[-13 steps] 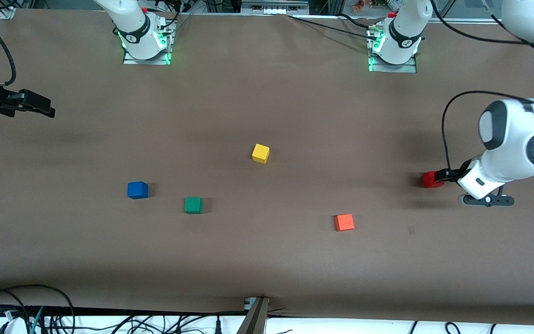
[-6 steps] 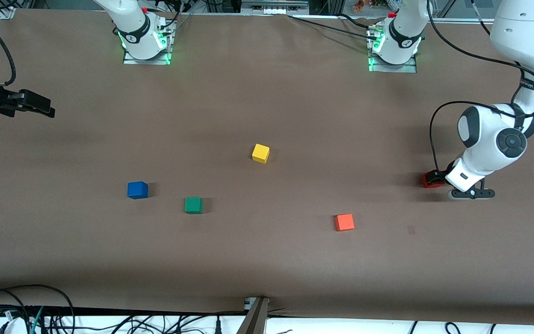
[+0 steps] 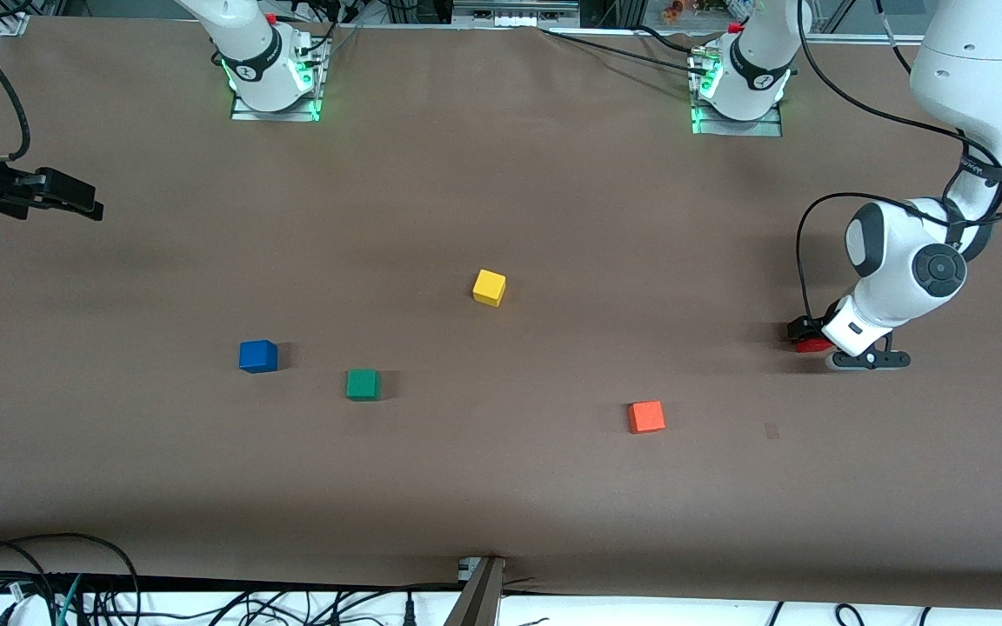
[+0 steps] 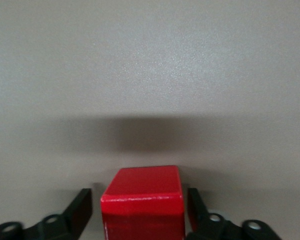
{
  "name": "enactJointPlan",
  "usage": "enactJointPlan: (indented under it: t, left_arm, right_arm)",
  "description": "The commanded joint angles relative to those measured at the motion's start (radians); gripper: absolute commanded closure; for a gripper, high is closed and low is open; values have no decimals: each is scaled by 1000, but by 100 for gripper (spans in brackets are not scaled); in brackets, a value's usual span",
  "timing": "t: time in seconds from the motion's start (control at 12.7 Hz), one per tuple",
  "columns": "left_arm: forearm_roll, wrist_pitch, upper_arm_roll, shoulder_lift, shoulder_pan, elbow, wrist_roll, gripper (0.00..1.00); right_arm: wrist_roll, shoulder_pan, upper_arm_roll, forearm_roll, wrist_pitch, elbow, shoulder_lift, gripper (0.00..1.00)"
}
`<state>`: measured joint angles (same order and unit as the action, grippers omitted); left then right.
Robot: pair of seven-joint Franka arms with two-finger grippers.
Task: Pass red block to right arm, stack on blue
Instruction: 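Close the left gripper on the red cube, then lift the red cube with the left gripper while the right gripper approaches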
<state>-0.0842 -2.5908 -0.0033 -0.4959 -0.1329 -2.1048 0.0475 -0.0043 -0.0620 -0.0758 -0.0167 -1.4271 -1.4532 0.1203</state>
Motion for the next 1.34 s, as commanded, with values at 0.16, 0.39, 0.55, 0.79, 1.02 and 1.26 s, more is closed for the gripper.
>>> enactJointPlan:
  t: [0.16, 0.39, 0.55, 0.79, 1.02, 1.26]
  left_arm:
    - [-8, 0, -9, 19, -5, -12, 15, 93]
    - [-8, 9, -20, 42, -4, 17, 138, 95]
    - [-6, 9, -29, 79, -5, 40, 239, 94]
    - [62, 9, -92, 102, -52, 80, 401, 93]
    - [257, 18, -223, 97, -184, 83, 651, 93]
    - [377, 75, -375, 96, -316, 89, 823, 92]
  right_arm:
    - [-14, 8, 5, 7, 4, 14, 4, 0]
    - [-13, 8, 5, 9, 1, 14, 5, 0]
    - [-13, 8, 5, 8, 0, 16, 9, 0]
    - [0, -9, 11, 14, -1, 14, 32, 0]
    - [-6, -9, 10, 17, -13, 14, 35, 0]
    - [-6, -7, 11, 3, -9, 8, 77, 0]
